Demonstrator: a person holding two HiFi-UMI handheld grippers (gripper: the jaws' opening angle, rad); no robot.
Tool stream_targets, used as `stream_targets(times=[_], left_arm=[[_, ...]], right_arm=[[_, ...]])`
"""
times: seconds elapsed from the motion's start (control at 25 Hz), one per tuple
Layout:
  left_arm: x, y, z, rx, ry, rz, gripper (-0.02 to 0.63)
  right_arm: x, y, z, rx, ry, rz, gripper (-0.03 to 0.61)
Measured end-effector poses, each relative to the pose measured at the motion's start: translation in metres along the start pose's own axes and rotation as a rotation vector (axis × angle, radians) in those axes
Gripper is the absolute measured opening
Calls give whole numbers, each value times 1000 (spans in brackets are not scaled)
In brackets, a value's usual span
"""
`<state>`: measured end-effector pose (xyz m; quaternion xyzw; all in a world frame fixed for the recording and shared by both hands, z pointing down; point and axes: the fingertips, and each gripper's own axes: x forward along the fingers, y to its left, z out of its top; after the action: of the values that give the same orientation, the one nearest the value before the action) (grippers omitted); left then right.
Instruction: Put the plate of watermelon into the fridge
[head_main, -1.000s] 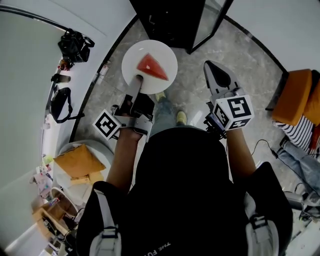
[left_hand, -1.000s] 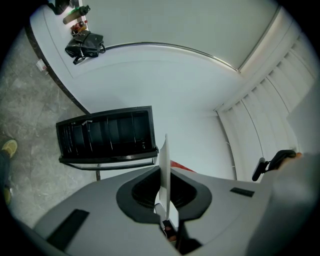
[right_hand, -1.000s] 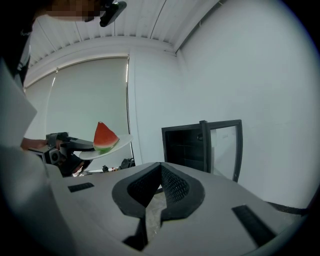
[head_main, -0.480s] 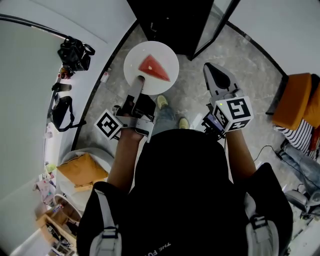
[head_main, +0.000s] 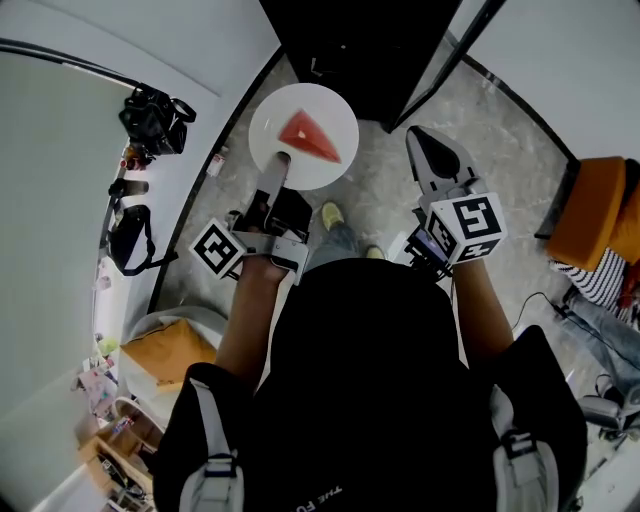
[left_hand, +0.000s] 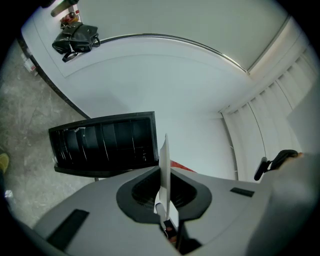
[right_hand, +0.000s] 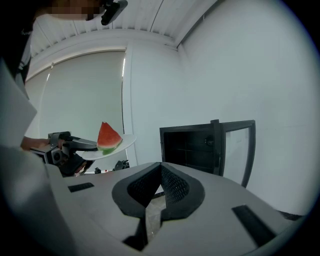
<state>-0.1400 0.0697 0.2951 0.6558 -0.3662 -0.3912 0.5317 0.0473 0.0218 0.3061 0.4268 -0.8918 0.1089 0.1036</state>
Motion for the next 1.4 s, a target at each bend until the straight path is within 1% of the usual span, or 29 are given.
stream_targets(times=[0.32,0.48,0.8,0.96,1.04,1.16,1.32,1.4], left_arm=[[2,-2,1,2,14,-22,26],[6,-5,-1,-3,34,-25,26],[23,-6,7,-18,64,-29,28],[18,-16,-4,-7,78,-40,28],[29,-5,12,-12,81,-31,28],[52,21,53,-32,79,-11,28],[57,26,61,-45,82,-7,28],[63,35,84,-56,82,-3,28]], right_arm=[[-5,3,0,-19,-3,-9,8],[-10,1,8,-26,-12,-28,8],[-4,-10,23,-28,-15,-66,8],[-21,-8,24,-27,-23,-79,8],[1,-10,21,-23,-11,-78,8],[56,-15,21,-18,17,-74,8],[66,-15,22,-19,26,-79,8],[91,-10,25,-20,39,-81,8]])
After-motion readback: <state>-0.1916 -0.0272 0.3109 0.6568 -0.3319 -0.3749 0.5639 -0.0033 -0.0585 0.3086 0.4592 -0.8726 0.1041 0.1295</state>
